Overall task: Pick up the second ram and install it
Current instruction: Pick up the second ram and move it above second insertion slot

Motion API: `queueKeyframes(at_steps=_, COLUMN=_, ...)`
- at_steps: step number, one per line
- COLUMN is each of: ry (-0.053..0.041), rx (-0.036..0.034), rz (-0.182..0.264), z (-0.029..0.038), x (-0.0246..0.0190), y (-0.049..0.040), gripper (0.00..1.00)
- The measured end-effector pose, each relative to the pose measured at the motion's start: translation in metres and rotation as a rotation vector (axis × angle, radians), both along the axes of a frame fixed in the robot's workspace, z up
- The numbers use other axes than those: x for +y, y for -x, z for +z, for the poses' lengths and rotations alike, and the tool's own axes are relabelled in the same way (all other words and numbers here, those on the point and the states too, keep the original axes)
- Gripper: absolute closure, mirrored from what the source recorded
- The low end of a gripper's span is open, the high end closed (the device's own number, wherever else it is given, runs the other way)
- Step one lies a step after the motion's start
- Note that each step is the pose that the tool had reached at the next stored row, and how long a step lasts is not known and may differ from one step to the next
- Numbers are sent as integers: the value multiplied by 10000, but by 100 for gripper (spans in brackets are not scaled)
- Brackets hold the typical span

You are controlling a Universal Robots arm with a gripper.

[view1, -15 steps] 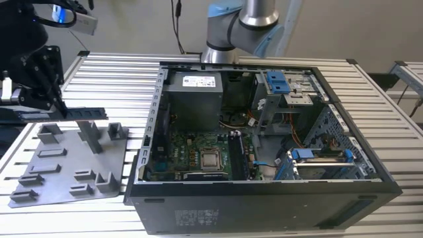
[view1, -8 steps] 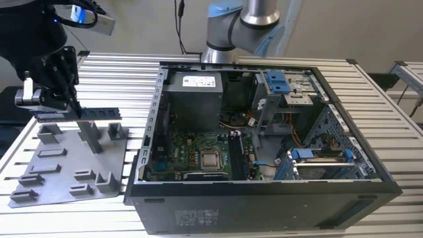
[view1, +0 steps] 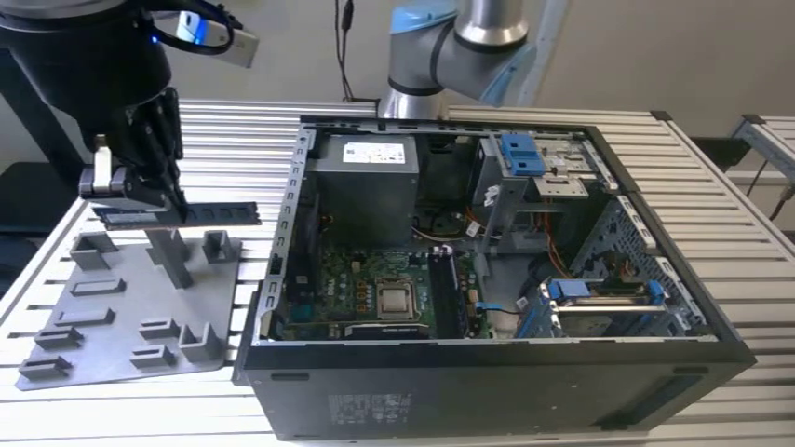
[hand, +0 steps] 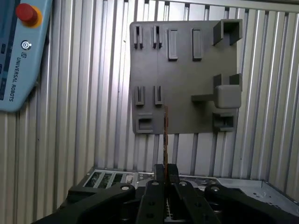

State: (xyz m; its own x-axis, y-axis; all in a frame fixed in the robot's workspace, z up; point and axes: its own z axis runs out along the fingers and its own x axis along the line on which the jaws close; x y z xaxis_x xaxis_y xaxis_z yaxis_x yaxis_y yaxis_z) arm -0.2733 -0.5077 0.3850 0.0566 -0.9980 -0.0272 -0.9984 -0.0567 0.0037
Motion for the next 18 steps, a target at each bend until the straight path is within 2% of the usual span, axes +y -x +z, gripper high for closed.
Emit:
queueKeyframes(at_steps=13, ry=0, rx=8, rz=0, z=0, x=0, y=-510, gripper=86)
queueKeyframes(at_steps=18, ry=0, rx=10, rz=-7, z=0, x=0, y=-667, gripper=86)
